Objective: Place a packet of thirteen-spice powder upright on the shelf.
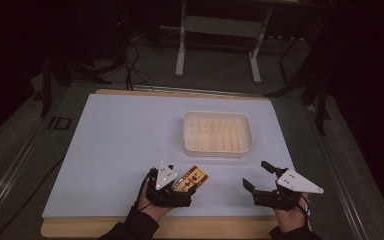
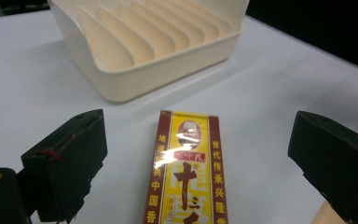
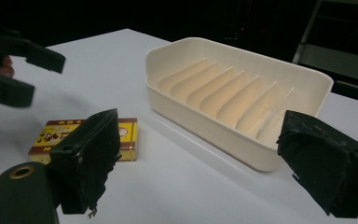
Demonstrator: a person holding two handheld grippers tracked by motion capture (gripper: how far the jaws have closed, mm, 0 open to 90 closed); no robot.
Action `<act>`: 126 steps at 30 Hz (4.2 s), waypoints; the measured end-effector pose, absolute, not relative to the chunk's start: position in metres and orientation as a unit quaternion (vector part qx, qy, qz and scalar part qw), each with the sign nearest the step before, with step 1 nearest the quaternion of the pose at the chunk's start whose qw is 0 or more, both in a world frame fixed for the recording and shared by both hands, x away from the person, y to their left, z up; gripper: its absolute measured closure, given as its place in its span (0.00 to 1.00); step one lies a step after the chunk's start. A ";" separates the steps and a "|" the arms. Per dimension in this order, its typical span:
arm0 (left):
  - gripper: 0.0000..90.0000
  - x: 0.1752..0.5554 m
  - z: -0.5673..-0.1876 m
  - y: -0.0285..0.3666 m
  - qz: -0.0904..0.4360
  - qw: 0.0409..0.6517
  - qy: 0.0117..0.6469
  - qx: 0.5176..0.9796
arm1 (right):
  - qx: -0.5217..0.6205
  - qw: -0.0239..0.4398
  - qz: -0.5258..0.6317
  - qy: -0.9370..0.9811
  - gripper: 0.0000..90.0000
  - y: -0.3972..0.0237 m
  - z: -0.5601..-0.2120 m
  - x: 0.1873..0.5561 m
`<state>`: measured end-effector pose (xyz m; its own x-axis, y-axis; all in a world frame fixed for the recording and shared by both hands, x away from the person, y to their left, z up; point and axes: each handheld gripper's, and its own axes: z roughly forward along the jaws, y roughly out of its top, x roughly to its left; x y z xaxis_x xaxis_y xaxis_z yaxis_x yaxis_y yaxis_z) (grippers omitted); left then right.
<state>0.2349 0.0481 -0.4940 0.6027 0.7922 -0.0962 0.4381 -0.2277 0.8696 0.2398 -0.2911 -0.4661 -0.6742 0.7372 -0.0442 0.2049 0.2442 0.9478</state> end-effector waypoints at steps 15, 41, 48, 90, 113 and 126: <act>0.06 0.258 -0.516 0.029 0.165 0.419 0.395 0.801 | 0.316 0.243 0.525 0.752 0.14 -0.292 -0.468 0.241; 0.25 0.264 -0.539 0.015 0.141 0.334 0.389 0.847 | 0.319 0.231 0.522 0.757 0.15 -0.292 -0.471 0.243; 0.36 0.263 -0.539 0.013 0.150 0.322 0.374 0.857 | 0.318 0.231 0.521 0.758 0.15 -0.292 -0.471 0.244; 0.37 0.243 -0.497 0.036 0.151 0.512 0.302 0.790 | 0.317 0.219 0.528 0.757 0.16 -0.289 -0.469 0.242; 0.37 0.237 -0.500 0.037 0.188 0.579 0.284 0.741 | 0.324 0.226 0.550 0.736 0.17 -0.283 -0.448 0.230; 0.37 0.235 -0.500 0.034 0.212 0.611 0.263 0.716 | 0.329 0.172 0.598 0.710 0.13 -0.266 -0.420 0.235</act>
<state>0.2345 0.0343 -0.5001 0.7717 0.6357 -0.0177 0.1180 -0.1158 0.9862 0.2351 -0.2662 -0.4198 -0.7238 0.6736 0.1495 0.2617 0.0675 0.9628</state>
